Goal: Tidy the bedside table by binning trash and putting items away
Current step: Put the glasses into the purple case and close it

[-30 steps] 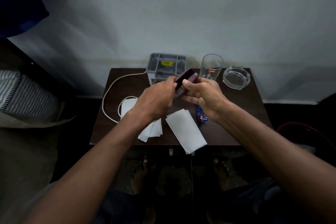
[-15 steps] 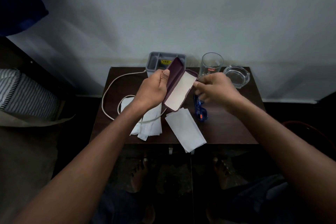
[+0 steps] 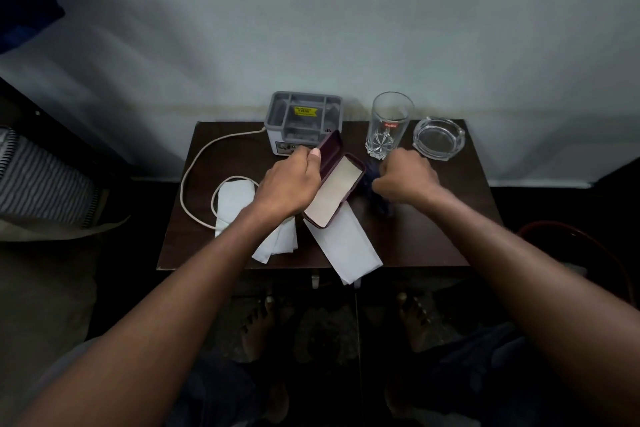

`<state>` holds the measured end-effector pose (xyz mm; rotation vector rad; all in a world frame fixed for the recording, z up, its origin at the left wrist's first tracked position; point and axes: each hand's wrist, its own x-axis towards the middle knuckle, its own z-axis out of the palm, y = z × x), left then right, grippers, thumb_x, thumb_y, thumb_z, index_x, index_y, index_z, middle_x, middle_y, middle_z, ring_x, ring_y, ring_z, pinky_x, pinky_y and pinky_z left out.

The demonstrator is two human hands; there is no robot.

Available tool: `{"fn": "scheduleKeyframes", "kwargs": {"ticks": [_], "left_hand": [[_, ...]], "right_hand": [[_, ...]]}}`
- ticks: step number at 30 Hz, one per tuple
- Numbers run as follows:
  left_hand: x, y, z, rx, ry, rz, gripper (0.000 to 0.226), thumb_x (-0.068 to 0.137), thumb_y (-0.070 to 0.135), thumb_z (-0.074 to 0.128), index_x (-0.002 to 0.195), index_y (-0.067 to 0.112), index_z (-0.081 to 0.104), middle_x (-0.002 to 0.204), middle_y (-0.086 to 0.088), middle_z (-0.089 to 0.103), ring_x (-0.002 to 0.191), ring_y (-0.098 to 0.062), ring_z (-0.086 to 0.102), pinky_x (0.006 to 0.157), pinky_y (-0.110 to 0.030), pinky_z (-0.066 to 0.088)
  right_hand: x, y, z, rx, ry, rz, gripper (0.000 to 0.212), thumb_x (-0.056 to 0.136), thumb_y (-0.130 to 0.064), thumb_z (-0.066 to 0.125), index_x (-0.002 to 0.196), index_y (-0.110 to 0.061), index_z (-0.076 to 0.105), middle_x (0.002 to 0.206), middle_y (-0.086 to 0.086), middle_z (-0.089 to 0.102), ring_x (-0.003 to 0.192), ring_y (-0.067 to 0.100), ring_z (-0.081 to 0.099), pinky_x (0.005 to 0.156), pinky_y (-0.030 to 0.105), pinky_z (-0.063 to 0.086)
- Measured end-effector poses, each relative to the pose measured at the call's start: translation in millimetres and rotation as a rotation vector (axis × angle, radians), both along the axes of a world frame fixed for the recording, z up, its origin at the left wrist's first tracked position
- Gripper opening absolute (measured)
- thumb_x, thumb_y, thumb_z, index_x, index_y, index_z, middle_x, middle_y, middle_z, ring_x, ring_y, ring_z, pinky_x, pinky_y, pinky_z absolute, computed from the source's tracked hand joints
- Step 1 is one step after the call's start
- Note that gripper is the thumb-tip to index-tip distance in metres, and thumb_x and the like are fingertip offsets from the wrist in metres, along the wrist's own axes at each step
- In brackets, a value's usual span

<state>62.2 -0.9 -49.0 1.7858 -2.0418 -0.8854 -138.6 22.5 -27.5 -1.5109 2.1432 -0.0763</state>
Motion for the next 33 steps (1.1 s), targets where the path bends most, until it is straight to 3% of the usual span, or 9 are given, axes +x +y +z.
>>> {"fn": "scheduleKeyframes", "kwargs": {"ticks": [4,7,12,15,19,24,27,30,33], "left_hand": [[4.0,-2.6,-0.5,0.015,-0.050,0.017,0.036,0.114,0.044,0.025,0.112,0.021,0.052,0.095,0.001,0.061,0.100,-0.033,0.062,0.082,-0.043,0.041],[7.4,-5.3,-2.6,0.041,-0.080,0.004,0.039,0.114,0.044,0.028,0.131,0.023,0.056,0.116,-0.007,0.069,0.112,-0.037,0.063,0.089,-0.047,0.046],[6.6,-5.6,-4.4,0.099,-0.070,-0.146,0.032,0.113,0.045,0.037,0.121,0.027,0.062,0.113,-0.005,0.071,0.107,-0.034,0.065,0.087,-0.045,0.050],[5.2,-5.0,-4.3,0.100,-0.085,-0.197,0.029,0.112,0.041,0.045,0.126,0.033,0.068,0.117,-0.002,0.074,0.107,-0.028,0.066,0.087,-0.043,0.052],[6.3,-4.3,-6.2,0.053,-0.136,-0.243,0.026,0.109,0.037,0.052,0.127,0.036,0.070,0.123,0.002,0.075,0.111,-0.024,0.068,0.093,-0.048,0.056],[3.4,-0.1,-1.0,-0.204,-0.150,-0.202,0.030,0.099,0.025,0.071,0.129,0.025,0.070,0.128,0.000,0.069,0.119,-0.023,0.063,0.097,-0.047,0.055],[5.2,5.0,11.0,-0.331,-0.126,-0.190,0.025,0.094,0.026,0.077,0.118,0.030,0.071,0.118,0.007,0.066,0.106,-0.016,0.063,0.085,-0.042,0.058],[13.3,9.7,14.8,-0.161,-0.100,-0.233,0.021,0.090,0.046,0.078,0.110,0.040,0.072,0.104,0.017,0.071,0.096,-0.009,0.068,0.083,-0.042,0.061],[22.7,10.0,12.1,0.006,-0.103,-0.244,0.026,0.088,0.043,0.081,0.112,0.042,0.071,0.106,0.015,0.076,0.101,-0.011,0.071,0.090,-0.045,0.061]], "right_hand": [[-17.3,-0.5,20.1,-0.106,0.061,-0.043,0.009,0.083,-0.010,0.068,0.091,-0.007,0.070,0.093,0.016,0.066,0.087,0.035,0.060,0.073,0.035,0.046],[-23.6,1.3,24.7,-0.163,0.076,0.028,0.008,0.089,-0.006,0.065,0.091,-0.011,0.071,0.094,0.017,0.069,0.089,0.036,0.064,0.075,0.039,0.052],[-15.1,-3.7,20.4,-0.182,-0.106,0.281,0.035,0.099,-0.005,0.062,0.111,-0.030,0.083,0.092,0.002,0.077,0.094,0.024,0.071,0.091,0.040,0.055],[-3.8,-6.1,8.9,-0.120,-0.143,0.424,0.029,0.096,-0.006,0.070,0.109,-0.027,0.084,0.085,-0.008,0.076,0.080,0.009,0.069,0.079,0.028,0.053],[7.2,-7.6,-2.3,-0.099,-0.206,0.470,0.007,0.094,-0.010,0.078,0.099,-0.013,0.082,0.083,0.001,0.080,0.077,0.013,0.074,0.069,0.022,0.055],[14.9,-9.1,-18.3,-0.074,-0.267,0.424,0.011,0.091,-0.010,0.080,0.100,-0.013,0.086,0.089,0.004,0.081,0.081,0.014,0.070,0.077,0.029,0.054],[17.8,-11.3,-23.5,-0.086,-0.363,0.320,0.012,0.092,-0.010,0.080,0.102,-0.012,0.086,0.082,-0.001,0.077,0.077,0.011,0.066,0.073,0.028,0.052],[20.2,-14.3,-25.0,-0.043,-0.513,0.216,0.009,0.095,-0.014,0.079,0.100,-0.012,0.086,0.071,-0.002,0.070,0.065,0.008,0.058,0.062,0.025,0.047],[23.8,-13.6,-25.9,0.047,-0.615,0.155,0.010,0.097,-0.010,0.076,0.093,-0.013,0.085,0.079,0.006,0.076,0.071,0.012,0.066,0.069,0.027,0.054]]}}
